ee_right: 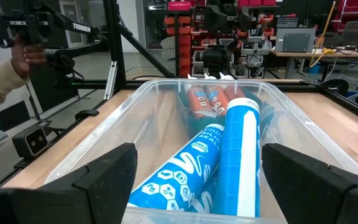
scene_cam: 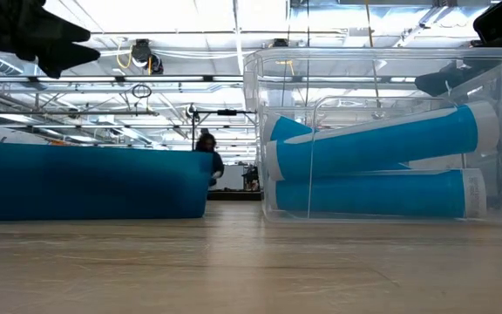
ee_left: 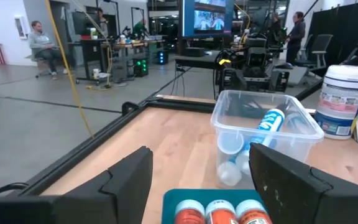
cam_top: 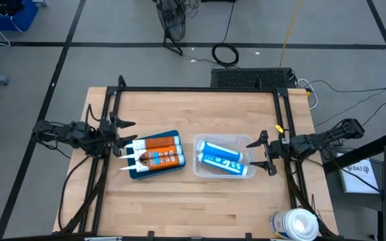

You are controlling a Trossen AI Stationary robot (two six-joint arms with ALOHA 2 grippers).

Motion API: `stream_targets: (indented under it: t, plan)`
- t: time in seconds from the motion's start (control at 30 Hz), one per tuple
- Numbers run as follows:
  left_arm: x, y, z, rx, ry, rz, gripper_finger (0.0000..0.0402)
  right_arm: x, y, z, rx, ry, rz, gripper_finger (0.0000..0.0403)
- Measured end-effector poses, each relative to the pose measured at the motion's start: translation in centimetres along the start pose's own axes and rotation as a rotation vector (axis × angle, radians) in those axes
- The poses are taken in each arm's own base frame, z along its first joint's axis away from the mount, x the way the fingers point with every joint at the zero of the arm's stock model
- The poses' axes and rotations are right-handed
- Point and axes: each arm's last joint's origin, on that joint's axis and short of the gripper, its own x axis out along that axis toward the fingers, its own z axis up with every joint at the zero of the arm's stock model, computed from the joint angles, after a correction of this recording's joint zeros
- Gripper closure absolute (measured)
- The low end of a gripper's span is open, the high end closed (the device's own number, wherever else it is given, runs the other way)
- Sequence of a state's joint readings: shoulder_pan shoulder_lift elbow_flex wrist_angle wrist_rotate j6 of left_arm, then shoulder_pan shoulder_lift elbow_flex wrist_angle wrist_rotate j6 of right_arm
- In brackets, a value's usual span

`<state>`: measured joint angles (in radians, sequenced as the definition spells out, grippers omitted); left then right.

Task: Pick & place silicon tubes, Sealant and Lysol wipes
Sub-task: Return to Home Position

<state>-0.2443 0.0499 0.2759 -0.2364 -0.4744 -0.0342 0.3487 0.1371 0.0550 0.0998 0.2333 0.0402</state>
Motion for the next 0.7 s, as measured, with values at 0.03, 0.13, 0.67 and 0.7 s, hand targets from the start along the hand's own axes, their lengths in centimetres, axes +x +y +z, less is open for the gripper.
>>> stream_targets:
  t: [0.03,0.13,0.67,0.7]
  plan:
    - [0.0,0.0,-0.2,-0.001,-0.001,-0.001,0.0138,0.0,0.0,0.0,0.0,0.0,0.0,0.0078]
    - [-0.2,0.1,-0.7,-0.008,-0.006,-0.005,0.0143,0.0,0.0,0.0,0.0,0.0,0.0,0.0078]
    - [0.3,-0.1,-2.5,0.0,0.055,-0.003,0.0131,0.0,0.0,0.0,0.0,0.0,0.0,0.0078]
    - [0.4,-0.1,-2.8,-0.004,0.063,-0.002,0.0131,0.0,0.0,0.0,0.0,0.0,0.0,0.0078]
